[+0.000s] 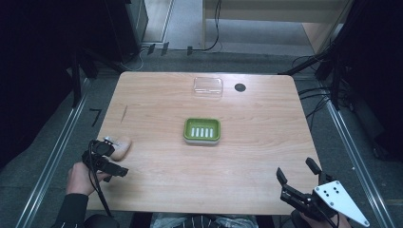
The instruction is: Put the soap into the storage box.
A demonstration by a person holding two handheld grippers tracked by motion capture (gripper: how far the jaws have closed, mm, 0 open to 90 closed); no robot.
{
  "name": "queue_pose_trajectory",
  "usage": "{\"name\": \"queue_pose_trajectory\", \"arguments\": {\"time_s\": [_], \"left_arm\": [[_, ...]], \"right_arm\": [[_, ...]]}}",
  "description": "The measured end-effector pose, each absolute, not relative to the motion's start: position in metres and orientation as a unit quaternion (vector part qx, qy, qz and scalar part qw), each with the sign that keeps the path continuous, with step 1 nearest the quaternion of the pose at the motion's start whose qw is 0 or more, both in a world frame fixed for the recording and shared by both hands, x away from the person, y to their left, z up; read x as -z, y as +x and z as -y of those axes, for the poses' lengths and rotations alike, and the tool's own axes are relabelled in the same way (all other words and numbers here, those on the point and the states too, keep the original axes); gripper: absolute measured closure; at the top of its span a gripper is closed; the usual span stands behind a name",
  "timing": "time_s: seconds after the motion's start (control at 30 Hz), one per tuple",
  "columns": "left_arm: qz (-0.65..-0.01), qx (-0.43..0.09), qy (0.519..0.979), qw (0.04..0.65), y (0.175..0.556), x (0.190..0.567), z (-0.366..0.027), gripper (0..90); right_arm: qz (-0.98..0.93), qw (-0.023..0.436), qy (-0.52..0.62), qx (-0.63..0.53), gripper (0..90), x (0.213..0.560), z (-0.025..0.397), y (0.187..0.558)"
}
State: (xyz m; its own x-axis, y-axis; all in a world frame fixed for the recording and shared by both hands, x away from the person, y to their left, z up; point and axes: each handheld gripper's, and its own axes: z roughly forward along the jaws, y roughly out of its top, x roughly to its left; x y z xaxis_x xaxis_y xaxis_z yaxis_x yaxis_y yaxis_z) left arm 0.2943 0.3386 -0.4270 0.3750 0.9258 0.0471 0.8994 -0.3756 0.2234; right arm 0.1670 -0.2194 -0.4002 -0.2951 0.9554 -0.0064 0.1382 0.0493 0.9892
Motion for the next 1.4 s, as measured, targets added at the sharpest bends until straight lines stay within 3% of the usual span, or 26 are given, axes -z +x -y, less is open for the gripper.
{"name": "queue_pose_trajectory", "arguments": {"time_s": [1.4], "left_arm": [[-0.583,-0.088,0.801,0.106,0.354,0.432,-0.347,0.0]], "right_arm": [[-0.61,0.389,0.454,-0.521,13.2,0.4,0.221,0.166]]}}
